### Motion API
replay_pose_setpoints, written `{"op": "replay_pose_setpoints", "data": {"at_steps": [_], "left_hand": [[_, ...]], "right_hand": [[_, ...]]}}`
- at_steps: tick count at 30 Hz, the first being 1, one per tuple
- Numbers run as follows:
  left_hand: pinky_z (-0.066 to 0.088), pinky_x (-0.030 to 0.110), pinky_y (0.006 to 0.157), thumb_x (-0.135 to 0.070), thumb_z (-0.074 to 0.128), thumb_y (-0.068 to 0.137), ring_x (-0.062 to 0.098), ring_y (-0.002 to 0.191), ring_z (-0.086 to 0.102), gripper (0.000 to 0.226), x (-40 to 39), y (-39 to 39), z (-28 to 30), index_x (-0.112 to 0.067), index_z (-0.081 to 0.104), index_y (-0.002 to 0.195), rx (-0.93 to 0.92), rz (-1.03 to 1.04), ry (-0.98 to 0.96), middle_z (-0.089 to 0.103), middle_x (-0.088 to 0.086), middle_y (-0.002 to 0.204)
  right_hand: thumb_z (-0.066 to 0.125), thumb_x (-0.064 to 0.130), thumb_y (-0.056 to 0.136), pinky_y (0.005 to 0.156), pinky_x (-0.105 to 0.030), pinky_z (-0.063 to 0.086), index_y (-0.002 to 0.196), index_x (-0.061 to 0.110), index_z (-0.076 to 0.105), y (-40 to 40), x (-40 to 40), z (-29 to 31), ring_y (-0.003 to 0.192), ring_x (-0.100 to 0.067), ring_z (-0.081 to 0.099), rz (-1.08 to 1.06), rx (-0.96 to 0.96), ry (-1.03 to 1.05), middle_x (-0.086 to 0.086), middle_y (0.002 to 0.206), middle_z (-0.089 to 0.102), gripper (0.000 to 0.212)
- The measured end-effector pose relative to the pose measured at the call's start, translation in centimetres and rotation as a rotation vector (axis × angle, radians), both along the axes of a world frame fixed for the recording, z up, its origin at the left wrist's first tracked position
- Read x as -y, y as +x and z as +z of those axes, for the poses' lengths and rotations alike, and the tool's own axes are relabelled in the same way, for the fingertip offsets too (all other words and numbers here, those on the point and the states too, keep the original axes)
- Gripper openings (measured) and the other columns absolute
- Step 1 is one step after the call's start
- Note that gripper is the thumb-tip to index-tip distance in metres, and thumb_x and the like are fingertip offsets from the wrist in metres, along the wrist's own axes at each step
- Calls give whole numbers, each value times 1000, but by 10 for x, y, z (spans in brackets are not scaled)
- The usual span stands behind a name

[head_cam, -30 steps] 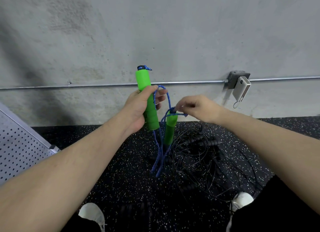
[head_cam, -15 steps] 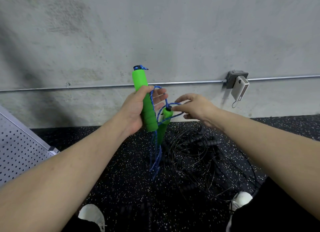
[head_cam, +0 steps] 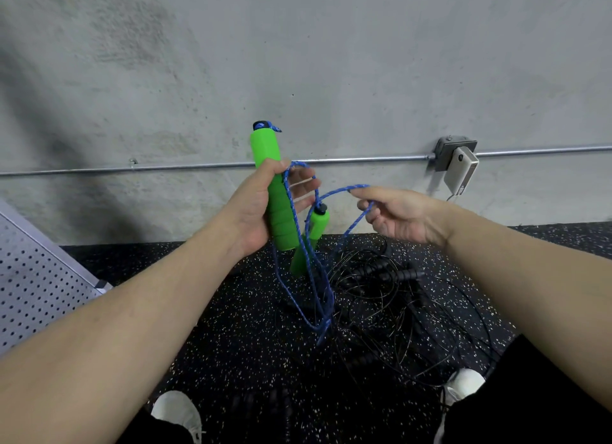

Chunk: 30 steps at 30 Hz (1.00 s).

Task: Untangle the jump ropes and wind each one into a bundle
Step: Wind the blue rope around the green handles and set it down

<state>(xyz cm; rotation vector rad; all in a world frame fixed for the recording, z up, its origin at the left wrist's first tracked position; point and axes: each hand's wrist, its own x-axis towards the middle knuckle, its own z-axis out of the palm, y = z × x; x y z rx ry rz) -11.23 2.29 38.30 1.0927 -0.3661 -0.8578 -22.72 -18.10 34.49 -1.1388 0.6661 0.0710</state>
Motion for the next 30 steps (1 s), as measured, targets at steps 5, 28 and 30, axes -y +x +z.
{"op": "replay_pose_setpoints", "data": {"at_steps": [5, 28, 30], "left_hand": [[57, 49, 95, -16, 44, 102, 25, 84, 74, 49, -2, -8, -3, -12, 75, 65, -20, -127, 4, 74, 7, 79], [52, 54, 102, -21, 42, 103, 18, 86, 74, 29, 1, 8, -7, -11, 64, 87, -105, -1, -86, 74, 0, 83], [57, 54, 95, -21, 42, 103, 18, 87, 74, 28, 1, 7, -8, -11, 63, 88, -90, -8, -79, 74, 0, 83]], "right_hand": [[65, 25, 93, 38, -13, 46, 84, 17, 59, 4, -6, 2, 37, -4, 49, -63, 15, 60, 7, 52, 48, 13], [72, 14, 90, 104, -47, 46, 112, 24, 61, 2, -47, -9, 104, -11, 64, 358, 217, -576, 5, 114, 72, 26], [75, 15, 88, 104, -44, 46, 124, 26, 56, 3, -49, -9, 111, -14, 66, 405, 213, -543, 4, 119, 72, 43]]}}
